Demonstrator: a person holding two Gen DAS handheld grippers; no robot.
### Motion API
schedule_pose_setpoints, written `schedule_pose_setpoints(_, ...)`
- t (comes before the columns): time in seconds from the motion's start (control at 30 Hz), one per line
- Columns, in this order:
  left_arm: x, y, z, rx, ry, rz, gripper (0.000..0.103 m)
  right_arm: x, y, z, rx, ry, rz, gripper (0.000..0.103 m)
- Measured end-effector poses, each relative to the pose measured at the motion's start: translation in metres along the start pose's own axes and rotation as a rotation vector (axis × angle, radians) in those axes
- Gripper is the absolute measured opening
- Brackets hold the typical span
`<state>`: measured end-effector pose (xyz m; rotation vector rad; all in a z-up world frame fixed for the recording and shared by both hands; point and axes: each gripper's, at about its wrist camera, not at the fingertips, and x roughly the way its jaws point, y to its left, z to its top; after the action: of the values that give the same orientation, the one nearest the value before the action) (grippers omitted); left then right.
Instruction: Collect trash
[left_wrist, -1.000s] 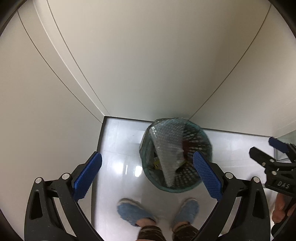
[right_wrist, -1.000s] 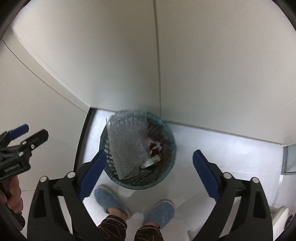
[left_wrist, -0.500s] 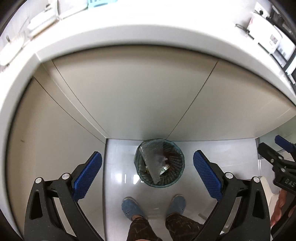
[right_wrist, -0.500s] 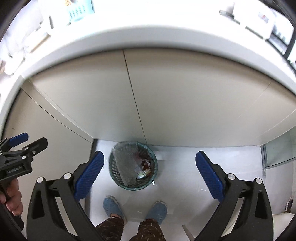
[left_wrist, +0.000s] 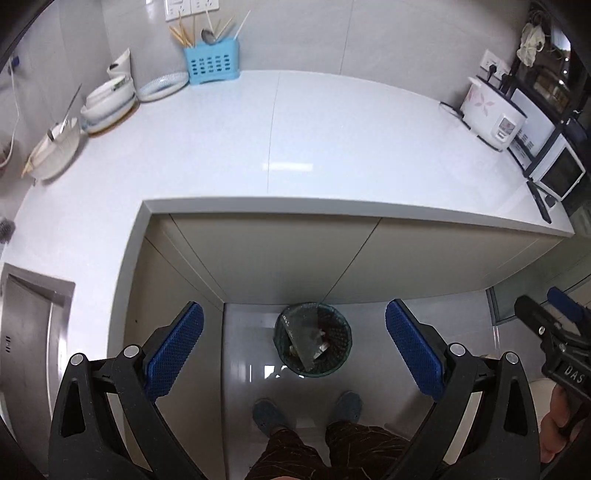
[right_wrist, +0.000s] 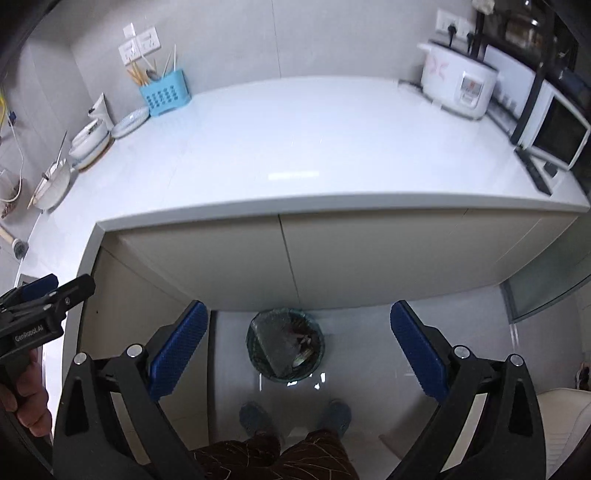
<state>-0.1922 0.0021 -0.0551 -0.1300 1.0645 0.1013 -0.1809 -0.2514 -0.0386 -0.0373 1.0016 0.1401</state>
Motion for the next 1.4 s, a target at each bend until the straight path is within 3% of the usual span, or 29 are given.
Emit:
schedule_pose_setpoints(0.37, -0.040, -0.015, 0.011, 0.016, -0.048, -0.013, 0.097, -0.044, -0.010, 0.023, 0.022, -0.049, 0.009, 0.095)
schedule_pose_setpoints(1.4, -0.045, -0.035, 0.002, 0.020, -0.062, -0.011, 0.097, -0.038, -0.005, 0.011, -0.011, -0.009, 0.013, 0.095)
